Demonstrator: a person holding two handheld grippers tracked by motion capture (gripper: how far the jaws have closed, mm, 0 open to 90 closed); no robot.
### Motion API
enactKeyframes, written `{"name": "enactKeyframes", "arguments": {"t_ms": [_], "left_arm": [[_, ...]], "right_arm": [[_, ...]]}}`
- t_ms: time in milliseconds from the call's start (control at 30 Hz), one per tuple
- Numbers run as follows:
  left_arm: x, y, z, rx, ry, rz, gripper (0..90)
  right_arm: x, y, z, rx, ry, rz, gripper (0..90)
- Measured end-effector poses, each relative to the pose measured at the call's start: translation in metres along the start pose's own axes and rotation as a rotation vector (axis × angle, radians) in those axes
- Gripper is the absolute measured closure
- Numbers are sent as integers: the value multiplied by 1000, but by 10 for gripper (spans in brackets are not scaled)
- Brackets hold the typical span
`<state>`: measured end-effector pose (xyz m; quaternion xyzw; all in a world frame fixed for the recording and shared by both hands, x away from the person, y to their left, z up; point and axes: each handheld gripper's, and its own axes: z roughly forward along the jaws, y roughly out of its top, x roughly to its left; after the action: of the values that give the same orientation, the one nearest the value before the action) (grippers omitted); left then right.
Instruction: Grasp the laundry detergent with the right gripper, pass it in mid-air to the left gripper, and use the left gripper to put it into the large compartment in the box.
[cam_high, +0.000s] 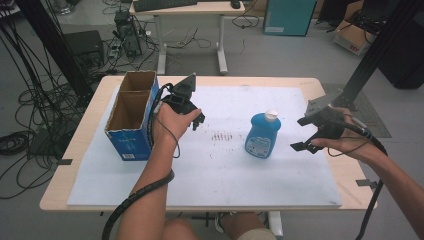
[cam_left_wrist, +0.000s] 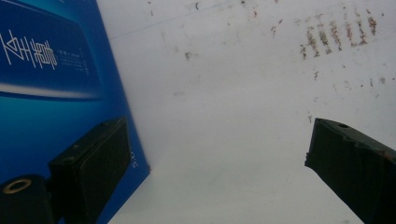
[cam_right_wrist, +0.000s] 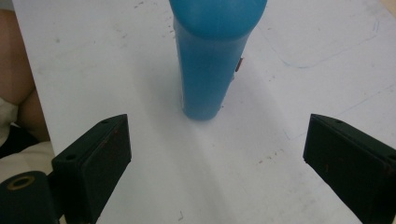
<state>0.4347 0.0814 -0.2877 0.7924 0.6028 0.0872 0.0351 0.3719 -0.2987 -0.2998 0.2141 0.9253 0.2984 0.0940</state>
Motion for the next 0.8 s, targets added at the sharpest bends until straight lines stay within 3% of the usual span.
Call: {"name": "enactKeyframes", "arguments": {"t_ms": [333, 800], "left_arm": [[-1, -1, -2, -5, 1, 2, 67], [-2, -1, -1, -2, 0, 10, 66]], "right_arm": [[1, -11, 24, -97, -23, 18, 64], [3, -17, 60, -227, -21, 31, 44]]}}
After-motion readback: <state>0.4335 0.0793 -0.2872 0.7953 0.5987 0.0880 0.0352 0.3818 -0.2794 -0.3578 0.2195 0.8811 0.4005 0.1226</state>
